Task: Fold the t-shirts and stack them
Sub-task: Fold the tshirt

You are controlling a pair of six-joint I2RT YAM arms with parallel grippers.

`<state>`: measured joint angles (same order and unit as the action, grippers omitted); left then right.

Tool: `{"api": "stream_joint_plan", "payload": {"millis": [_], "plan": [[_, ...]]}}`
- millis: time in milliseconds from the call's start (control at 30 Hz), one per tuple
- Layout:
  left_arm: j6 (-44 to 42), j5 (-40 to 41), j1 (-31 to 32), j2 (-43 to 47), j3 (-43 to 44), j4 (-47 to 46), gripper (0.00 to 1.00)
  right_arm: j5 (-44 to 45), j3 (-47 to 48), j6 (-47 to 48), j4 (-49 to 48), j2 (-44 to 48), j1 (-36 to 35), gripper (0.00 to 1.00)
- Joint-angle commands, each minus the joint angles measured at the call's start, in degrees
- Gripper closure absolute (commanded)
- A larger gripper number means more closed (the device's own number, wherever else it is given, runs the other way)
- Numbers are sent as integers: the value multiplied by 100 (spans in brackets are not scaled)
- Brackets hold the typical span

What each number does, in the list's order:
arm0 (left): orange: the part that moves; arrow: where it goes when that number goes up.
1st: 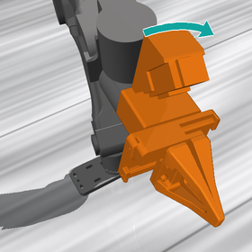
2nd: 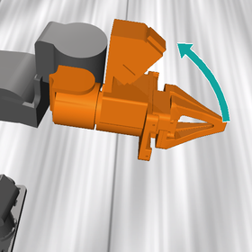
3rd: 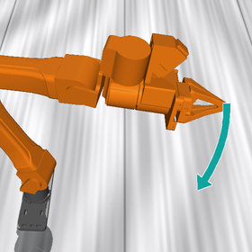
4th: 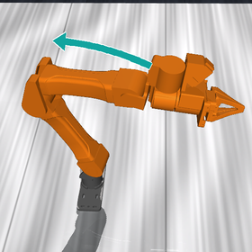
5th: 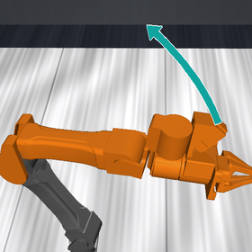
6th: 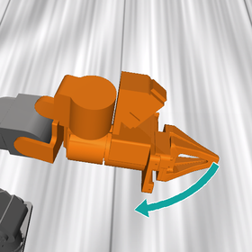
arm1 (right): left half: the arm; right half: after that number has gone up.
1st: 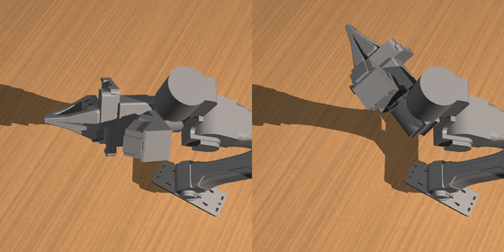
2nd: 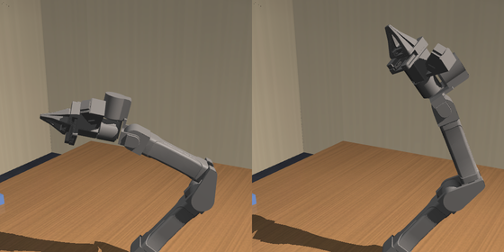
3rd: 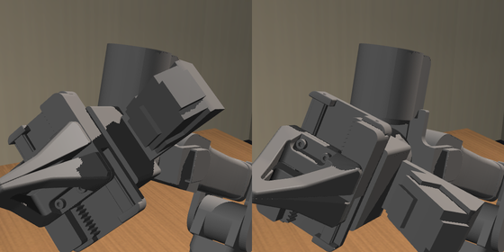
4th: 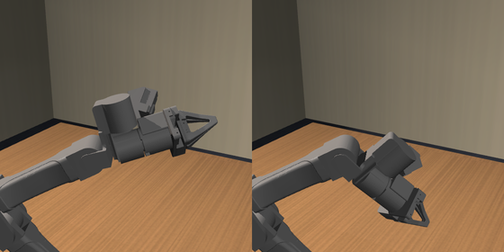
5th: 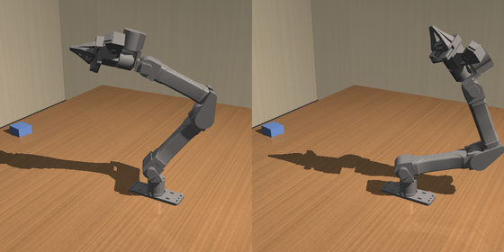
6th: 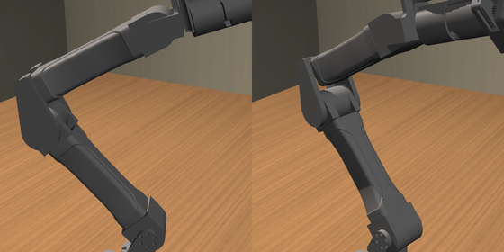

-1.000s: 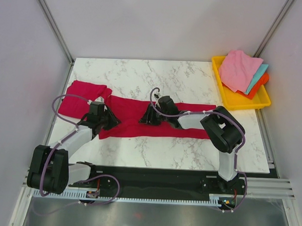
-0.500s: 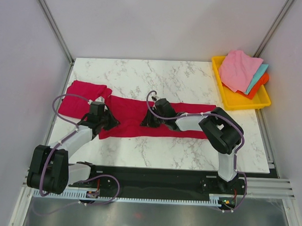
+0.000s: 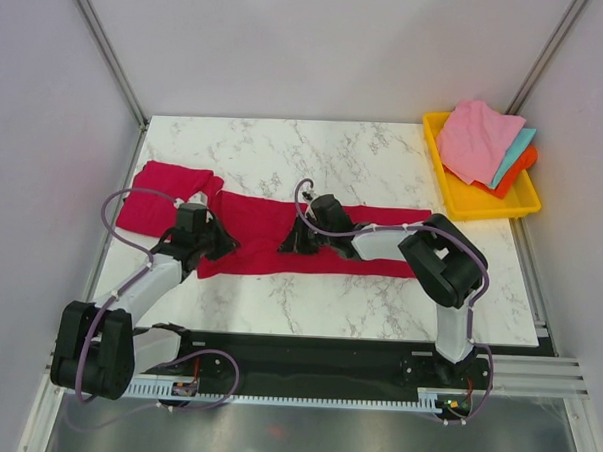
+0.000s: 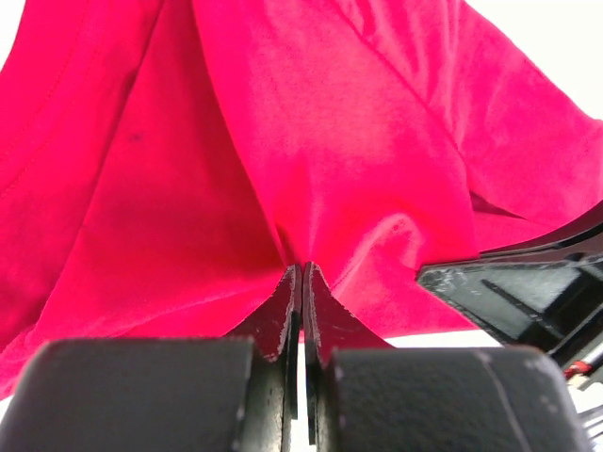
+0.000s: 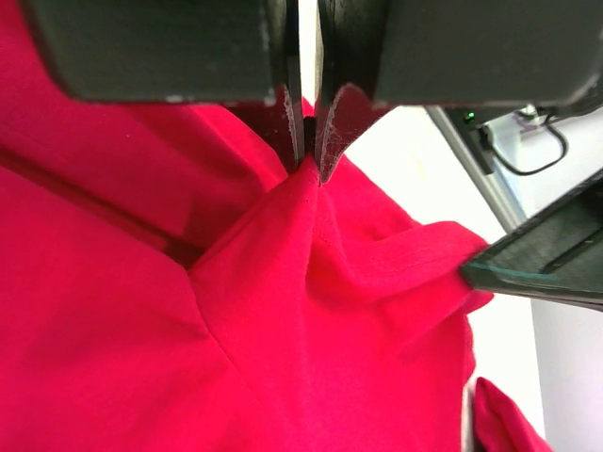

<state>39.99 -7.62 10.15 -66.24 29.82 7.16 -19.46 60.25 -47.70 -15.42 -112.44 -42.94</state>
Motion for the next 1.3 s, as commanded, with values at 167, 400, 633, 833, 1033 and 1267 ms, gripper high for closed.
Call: {"api": "stream_joint_plan", "payload": {"millis": [167,400,633,833,1033,1267], "plan": [[-9,164,-48,93,164,233,98,-585,302,-160,91,206,233,94],[27,217,-110,120,155,330,98,-681,338,-187,127,126,312,88],[-26,296,-128,330,68,427,90,-567,303,-81,329,187,356,65],[-44,261,-128,533,-20,374,67,-339,286,86,496,354,356,48],[97,682,-154,761,-29,593,64,266,417,550,1102,582,356,50],[-8,88,-163,665,-73,147,66,883,373,876,1164,794,313,66]]}}
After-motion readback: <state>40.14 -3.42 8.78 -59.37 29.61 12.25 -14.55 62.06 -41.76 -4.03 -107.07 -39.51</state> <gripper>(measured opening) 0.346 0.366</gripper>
